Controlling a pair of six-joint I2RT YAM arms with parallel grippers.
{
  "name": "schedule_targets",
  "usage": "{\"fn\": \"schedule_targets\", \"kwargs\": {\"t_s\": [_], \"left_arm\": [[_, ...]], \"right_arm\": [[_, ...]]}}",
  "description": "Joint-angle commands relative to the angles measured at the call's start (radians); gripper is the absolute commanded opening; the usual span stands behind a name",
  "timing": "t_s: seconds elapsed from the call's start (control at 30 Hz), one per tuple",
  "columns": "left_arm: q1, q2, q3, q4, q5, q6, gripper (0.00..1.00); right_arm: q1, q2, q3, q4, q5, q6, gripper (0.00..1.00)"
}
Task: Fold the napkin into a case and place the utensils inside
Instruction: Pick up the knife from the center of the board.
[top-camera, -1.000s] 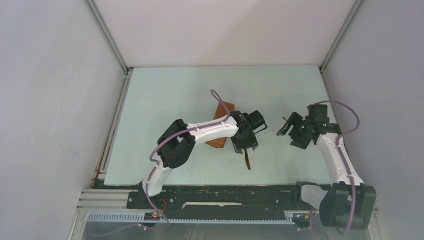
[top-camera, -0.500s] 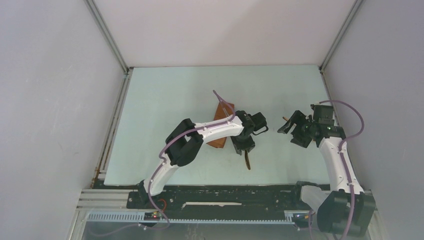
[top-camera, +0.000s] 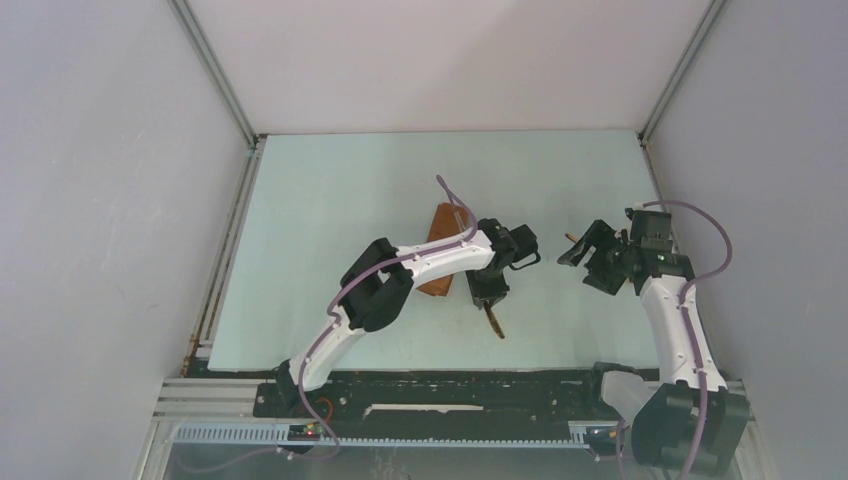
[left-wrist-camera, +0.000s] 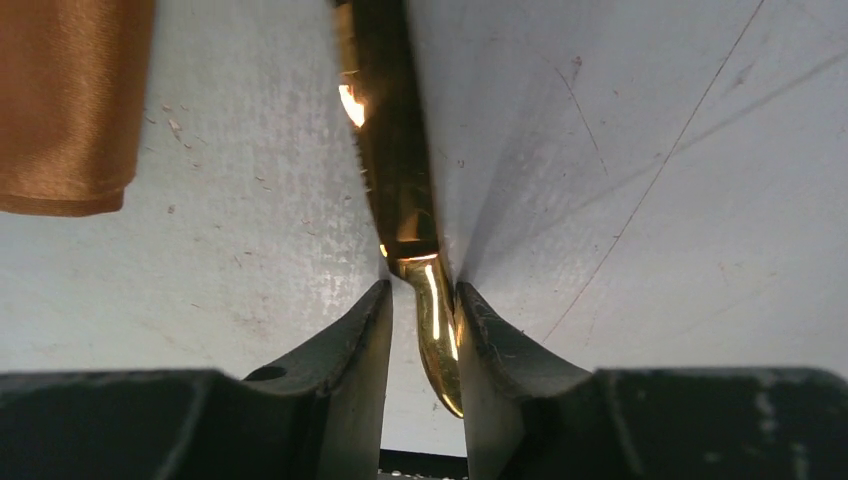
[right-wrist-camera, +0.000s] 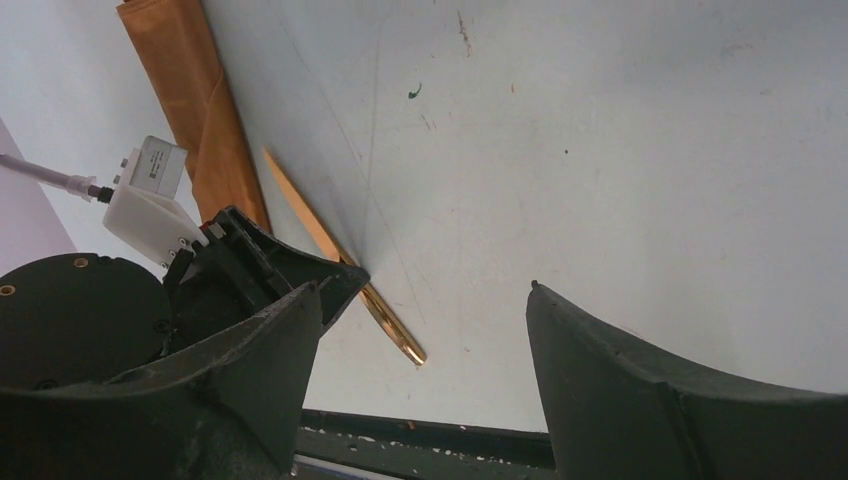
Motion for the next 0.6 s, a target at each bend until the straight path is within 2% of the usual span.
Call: {"fn": "schedule_targets", "kwargs": {"t_s": [0.0, 0.17, 0.23, 0.4, 0.57], "left_arm": [[0.003, 0.071, -0.026, -0.012, -0.107, 0.093, 0.32], [0.002, 0.039, -0.038, 0.026, -0.150, 0.228, 0.17], [0.001, 0.018, -0.045, 0.036, -0.156, 0.282, 0.02], [-0.018, -0.060, -0.061, 0.043, -0.189, 0.390, 0.00], [-0.045, -0.180, -0.142, 0.081, -0.233, 0.438, 0.00]], "right_arm": [[-0.014, -0.026, -0.005, 0.019, -0.007, -0.026, 0.82], [-0.022, -0.033, -0.005, 0.019, -0.001, -0.028, 0.82], [-0.027, -0.033, -0.005, 0.019, -0.001, -0.027, 0.82], [-0.034, -0.027, -0.005, 0.019, 0.010, -0.028, 0.82], [-0.036, -0.024, -0.005, 0.019, 0.026, -0.024, 0.81]]}}
